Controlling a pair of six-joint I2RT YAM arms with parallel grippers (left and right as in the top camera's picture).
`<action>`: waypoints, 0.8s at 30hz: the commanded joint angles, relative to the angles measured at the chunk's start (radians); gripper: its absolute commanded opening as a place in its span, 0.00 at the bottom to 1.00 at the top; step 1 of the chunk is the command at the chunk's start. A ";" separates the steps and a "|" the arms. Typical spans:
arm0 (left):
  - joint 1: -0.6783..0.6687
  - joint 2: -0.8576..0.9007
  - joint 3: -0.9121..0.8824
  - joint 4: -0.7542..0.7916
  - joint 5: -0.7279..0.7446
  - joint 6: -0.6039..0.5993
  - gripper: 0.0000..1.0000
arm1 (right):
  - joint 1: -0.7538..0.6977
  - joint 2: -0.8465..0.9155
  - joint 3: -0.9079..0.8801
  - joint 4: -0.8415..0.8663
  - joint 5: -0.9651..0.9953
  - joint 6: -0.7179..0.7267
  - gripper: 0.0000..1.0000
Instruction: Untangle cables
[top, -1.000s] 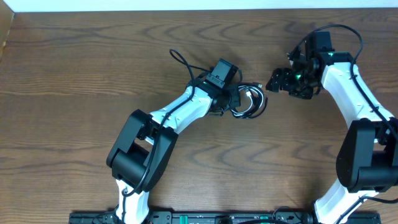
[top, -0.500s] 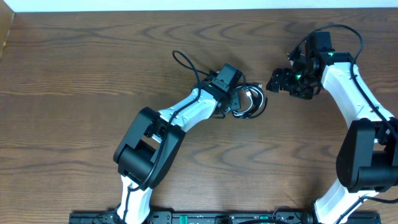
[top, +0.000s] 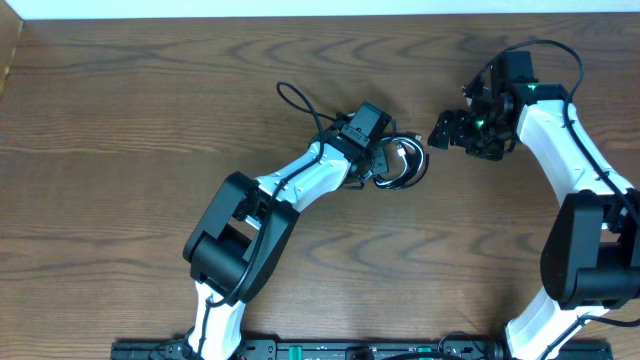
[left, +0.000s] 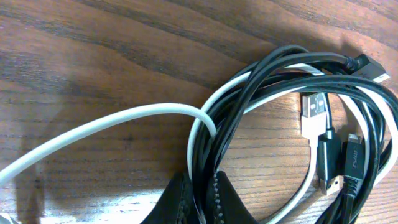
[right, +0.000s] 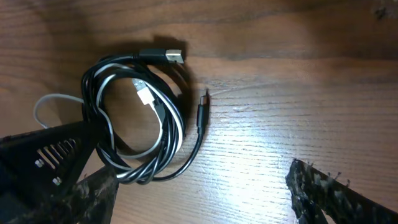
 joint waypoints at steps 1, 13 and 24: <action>0.007 -0.008 0.002 -0.027 -0.006 -0.005 0.08 | 0.001 -0.027 0.013 -0.004 -0.126 -0.116 0.84; 0.020 -0.318 0.002 -0.079 -0.003 -0.057 0.07 | 0.039 -0.040 0.013 -0.019 -0.531 -0.377 0.88; 0.117 -0.344 0.002 -0.154 0.021 -0.412 0.08 | 0.043 -0.154 0.014 -0.018 -0.501 -0.335 0.88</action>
